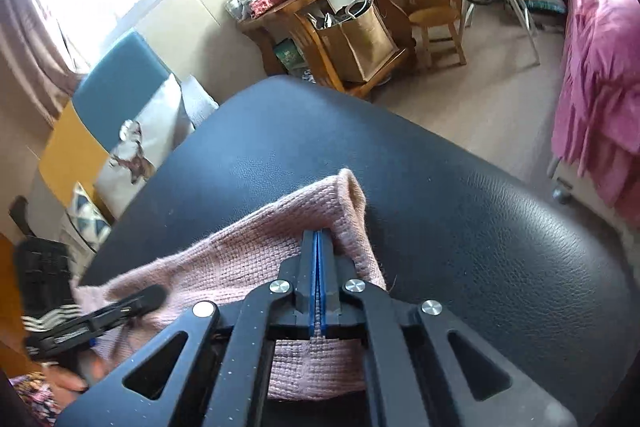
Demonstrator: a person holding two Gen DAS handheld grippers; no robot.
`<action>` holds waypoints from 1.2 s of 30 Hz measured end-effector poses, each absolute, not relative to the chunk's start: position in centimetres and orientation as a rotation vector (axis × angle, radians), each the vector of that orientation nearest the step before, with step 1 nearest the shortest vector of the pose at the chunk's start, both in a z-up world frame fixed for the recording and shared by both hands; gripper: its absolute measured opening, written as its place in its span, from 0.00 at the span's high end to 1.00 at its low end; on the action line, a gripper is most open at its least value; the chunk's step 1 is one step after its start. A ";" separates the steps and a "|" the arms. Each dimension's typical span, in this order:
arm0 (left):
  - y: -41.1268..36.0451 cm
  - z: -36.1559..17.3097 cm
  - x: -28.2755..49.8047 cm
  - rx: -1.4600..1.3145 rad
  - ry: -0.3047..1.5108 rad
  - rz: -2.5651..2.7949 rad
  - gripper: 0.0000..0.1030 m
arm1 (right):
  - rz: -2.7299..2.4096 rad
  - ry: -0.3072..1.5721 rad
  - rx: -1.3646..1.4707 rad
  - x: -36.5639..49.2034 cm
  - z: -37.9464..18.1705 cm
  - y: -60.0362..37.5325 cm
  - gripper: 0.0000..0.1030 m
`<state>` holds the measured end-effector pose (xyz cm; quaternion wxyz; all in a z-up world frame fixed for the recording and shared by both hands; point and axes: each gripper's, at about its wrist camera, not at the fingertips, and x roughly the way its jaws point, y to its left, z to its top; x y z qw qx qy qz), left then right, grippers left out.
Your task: Fold clothes
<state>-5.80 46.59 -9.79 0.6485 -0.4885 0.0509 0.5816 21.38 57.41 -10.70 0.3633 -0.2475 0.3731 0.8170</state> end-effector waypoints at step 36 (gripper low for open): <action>32.5 -11.2 -14.0 -1.149 -0.105 1.696 0.88 | 2.493 0.939 -0.978 0.1 -10.1 48.4 0.91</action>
